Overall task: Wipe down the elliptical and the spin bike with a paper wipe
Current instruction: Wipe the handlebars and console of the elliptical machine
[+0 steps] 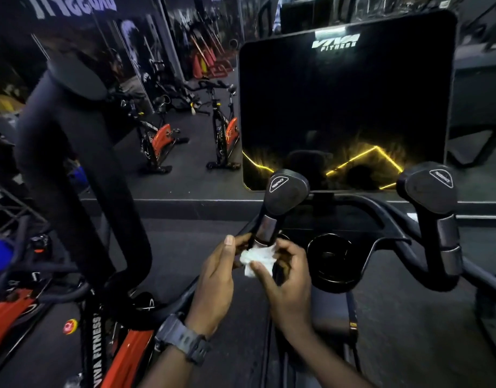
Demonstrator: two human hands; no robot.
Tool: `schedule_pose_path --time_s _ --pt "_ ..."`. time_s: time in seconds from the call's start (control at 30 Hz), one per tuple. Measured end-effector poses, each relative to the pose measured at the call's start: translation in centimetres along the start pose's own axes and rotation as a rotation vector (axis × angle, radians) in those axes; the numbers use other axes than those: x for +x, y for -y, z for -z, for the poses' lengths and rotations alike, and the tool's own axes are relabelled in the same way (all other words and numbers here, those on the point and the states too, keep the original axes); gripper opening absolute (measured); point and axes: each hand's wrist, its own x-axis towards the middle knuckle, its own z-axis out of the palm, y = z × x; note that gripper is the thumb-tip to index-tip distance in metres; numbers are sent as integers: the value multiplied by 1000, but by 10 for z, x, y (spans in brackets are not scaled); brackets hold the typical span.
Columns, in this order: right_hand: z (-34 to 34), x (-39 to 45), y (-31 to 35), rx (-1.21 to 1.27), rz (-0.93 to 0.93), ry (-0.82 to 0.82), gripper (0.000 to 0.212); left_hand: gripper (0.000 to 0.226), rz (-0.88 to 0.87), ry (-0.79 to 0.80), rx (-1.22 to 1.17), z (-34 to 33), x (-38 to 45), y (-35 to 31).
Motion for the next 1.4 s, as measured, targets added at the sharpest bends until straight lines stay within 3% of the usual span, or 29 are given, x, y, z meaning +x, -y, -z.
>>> schedule_pose_path --time_s 0.1,0.17,0.33,0.47,0.57,0.67,0.8,1.0,1.07,1.2,1.33,1.4 --pt "-2 15 7 140 -95 -10 61 49 -19 -16 -19 -2 -3 -1" --pt "-6 9 1 64 -127 37 62 48 -40 -26 -16 -4 -4 -2" --pt "-17 -20 -32 -73 -118 215 33 48 -81 -23 46 -4 -5 -1" --pt "-20 -7 -38 -136 -61 327 38 33 -115 -7 169 -1 -4 -2" --pt "-19 -4 -36 -170 -23 276 37 25 -111 -33 236 3 -1 5" --pt "-16 -1 -51 -384 39 328 38 22 -75 -74 295 4 -2 17" --pt "-5 27 -82 -951 382 489 38 22 -53 -102 382 2 -4 34" --pt "-7 70 -69 -1134 490 515 30 45 16 -123 319 -1 -5 47" --pt "-5 60 -67 -1052 484 533 33 62 32 -140 294 2 -3 50" --pt "-6 24 -70 -798 335 599 50 75 48 -192 233 2 -3 48" --pt "19 35 -30 -145 -145 801 35 72 -4 -282 127 -4 -4 40" --pt "26 42 -11 202 -347 756 24 72 -40 -321 80 -8 -2 35"
